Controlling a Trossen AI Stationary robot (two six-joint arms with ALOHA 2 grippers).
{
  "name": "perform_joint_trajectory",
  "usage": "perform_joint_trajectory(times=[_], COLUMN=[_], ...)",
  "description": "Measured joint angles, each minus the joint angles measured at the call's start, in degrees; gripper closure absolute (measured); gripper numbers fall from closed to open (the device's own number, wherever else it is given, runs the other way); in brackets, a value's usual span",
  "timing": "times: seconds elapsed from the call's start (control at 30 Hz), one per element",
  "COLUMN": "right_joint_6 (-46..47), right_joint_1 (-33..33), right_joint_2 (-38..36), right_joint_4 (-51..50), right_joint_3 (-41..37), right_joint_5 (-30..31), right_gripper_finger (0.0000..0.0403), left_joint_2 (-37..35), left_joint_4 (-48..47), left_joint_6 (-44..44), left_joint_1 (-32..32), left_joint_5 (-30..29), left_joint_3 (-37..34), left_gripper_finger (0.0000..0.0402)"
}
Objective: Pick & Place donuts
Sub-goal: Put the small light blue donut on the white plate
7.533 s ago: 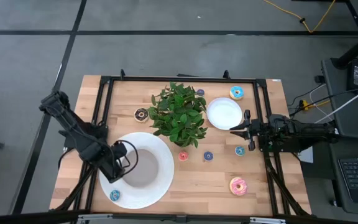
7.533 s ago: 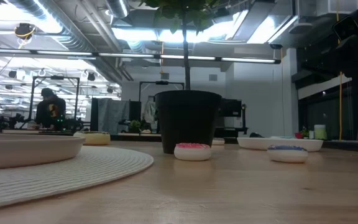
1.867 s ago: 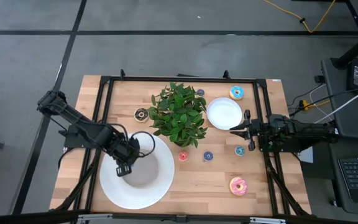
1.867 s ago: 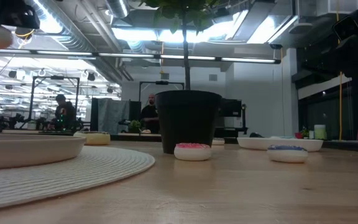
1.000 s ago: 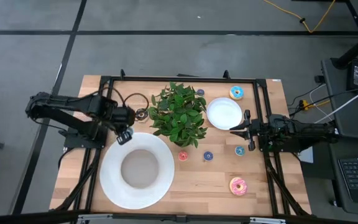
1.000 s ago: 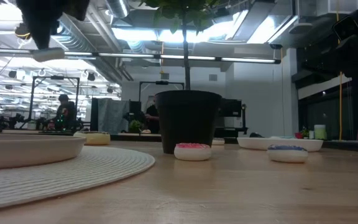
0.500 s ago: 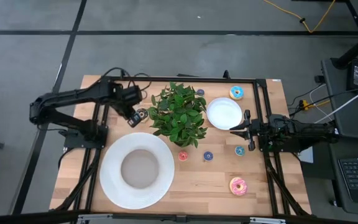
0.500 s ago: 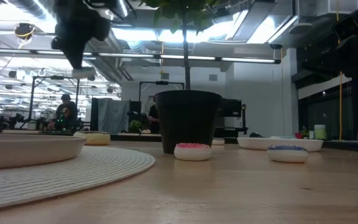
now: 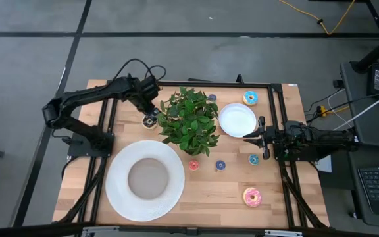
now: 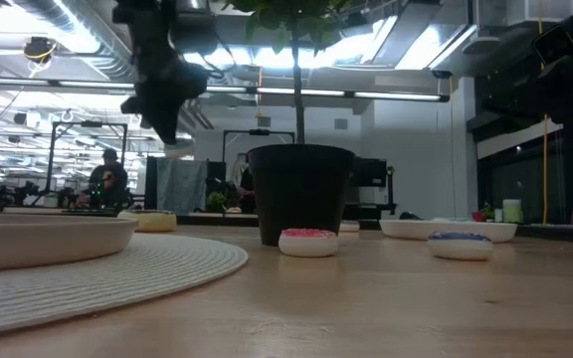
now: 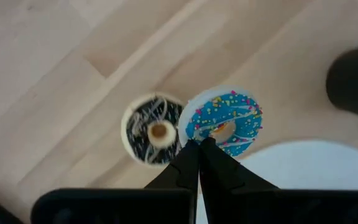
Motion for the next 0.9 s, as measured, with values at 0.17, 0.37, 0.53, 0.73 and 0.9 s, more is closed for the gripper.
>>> perform_joint_trajectory(times=[0.17, 0.37, 0.53, 0.73, 0.9], right_joint_6=[0.0, 0.0, -0.01, -0.01, 0.0], right_joint_1=[0.0, 0.0, 0.01, 0.01, 0.02], right_joint_2=[0.0, 0.0, 0.0, 0.01, 0.0], right_joint_4=[0.0, 0.0, 0.0, 0.0, 0.0], right_joint_3=[0.02, 0.0, 0.01, 0.0, 0.0], right_joint_5=[0.0, 0.0, 0.01, 0.01, 0.0], right_gripper_finger=[0.034, 0.034, 0.034, 0.034, 0.034], left_joint_2=[3.08, 8.5, 14.02, 21.11, 26.96], left_joint_4=[4.27, 4.67, 4.73, 4.15, 3.68], left_joint_6=[0.0, 0.04, 0.92, 2.55, 4.24], left_joint_1=[2.34, 4.45, 4.88, 4.85, 4.4], left_joint_5=[1.13, 0.87, 0.61, 0.75, 1.01], left_joint_3=[0.18, 5.12, 12.32, 22.44, 30.46], left_gripper_finger=[0.04, 0.04, 0.04, 0.04, 0.04])
